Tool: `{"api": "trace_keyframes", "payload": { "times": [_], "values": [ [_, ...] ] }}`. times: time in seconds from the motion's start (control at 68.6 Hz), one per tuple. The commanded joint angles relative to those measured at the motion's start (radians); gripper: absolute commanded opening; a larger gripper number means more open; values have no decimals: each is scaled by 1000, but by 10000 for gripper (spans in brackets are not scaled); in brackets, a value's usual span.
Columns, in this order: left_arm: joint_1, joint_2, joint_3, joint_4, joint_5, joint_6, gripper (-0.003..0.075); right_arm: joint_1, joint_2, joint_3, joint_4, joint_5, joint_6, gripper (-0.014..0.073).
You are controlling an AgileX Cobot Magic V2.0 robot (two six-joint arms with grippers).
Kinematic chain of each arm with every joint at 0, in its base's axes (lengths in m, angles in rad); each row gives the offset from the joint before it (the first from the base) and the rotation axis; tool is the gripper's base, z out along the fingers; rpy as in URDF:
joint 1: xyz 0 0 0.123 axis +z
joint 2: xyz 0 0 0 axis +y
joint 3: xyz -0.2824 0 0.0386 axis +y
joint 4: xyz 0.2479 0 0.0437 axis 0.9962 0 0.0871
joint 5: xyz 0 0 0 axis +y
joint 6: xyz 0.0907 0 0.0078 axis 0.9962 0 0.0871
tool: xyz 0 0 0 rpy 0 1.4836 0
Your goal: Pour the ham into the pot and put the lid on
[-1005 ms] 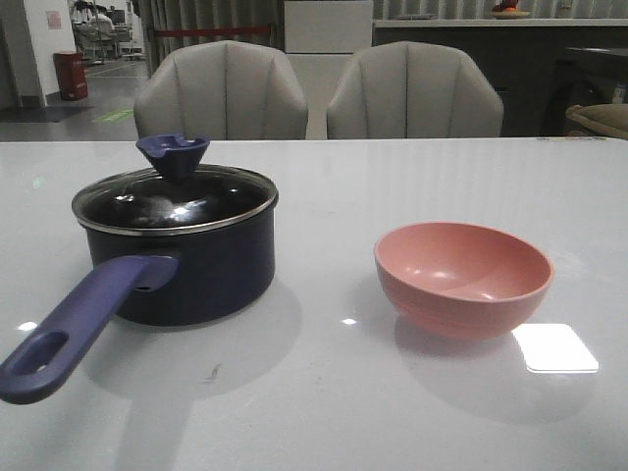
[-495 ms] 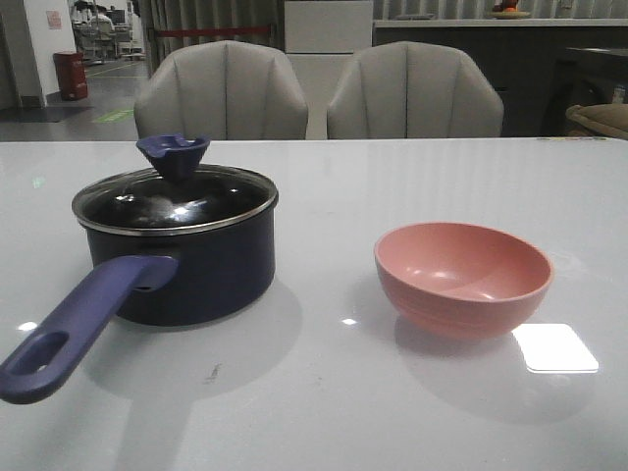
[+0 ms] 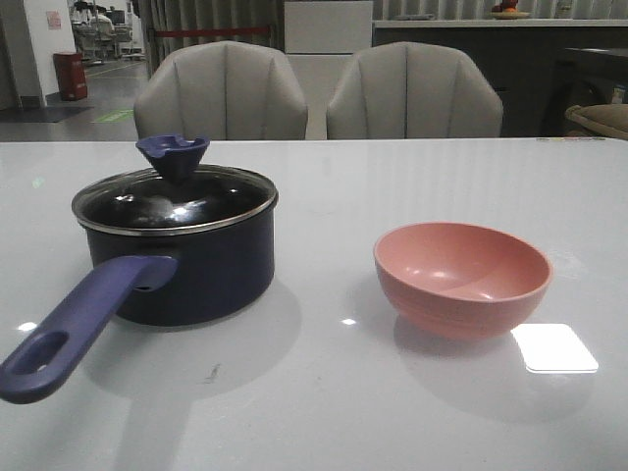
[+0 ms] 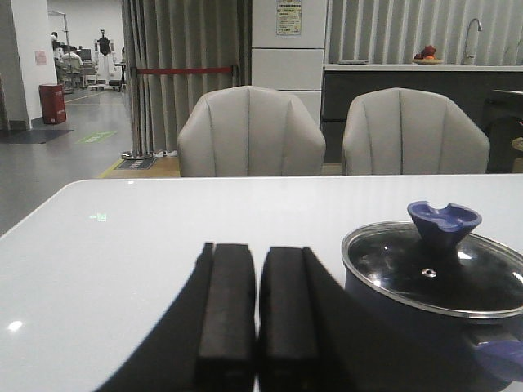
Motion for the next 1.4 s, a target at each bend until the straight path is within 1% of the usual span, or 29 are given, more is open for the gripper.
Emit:
{"api": "trace_keyframes", "payload": {
  "times": [0.0,0.087,0.102,0.117,0.131,0.146,0.189,0.204,0.219,0.233,0.335,0.423,0.568,0.699,1.384],
  "values": [
    [3,-19,21,-8,-70,-9,112,-60,-13,-13,-56,-90,7,157],
    [3,-19,21,-8,-70,-9,112,-142,-69,3,-132,-89,69,157],
    [3,-19,21,-8,-70,-9,112,-142,-73,4,-141,-89,76,157],
    [3,-19,21,-8,-70,-9,112,-159,-85,10,-178,-89,103,157],
    [3,-19,21,-8,-70,-9,112,-163,-89,10,-178,-89,103,157],
    [3,-19,21,-8,-70,-9,112,-172,-104,16,-219,-90,135,157],
    [3,-19,21,-8,-70,-9,112,-183,-121,23,-274,-88,179,157],
    [3,-19,21,-8,-70,-9,112,-188,-130,28,-306,-89,217,157],
    [3,-19,21,-8,-70,-9,112,-188,-132,28,-316,-90,217,157],
    [3,-19,21,-8,-70,-9,112,-191,-141,35,-354,-90,256,157],
    [3,-19,21,-8,-70,-9,112,-194,-184,62,-428,-92,363,157],
    [3,-19,21,-8,-70,-9,112,-194,-221,93,-433,-93,403,157],
    [3,-19,21,-8,-70,-9,112,-194,-276,142,-433,-101,417,157],
    [3,-19,21,-8,-70,-9,112,-194,-275,184,-424,-154,423,157],
    [3,-19,21,-8,-70,-9,112,-211,-275,183,-420,-155,425,157]
  ]
}}
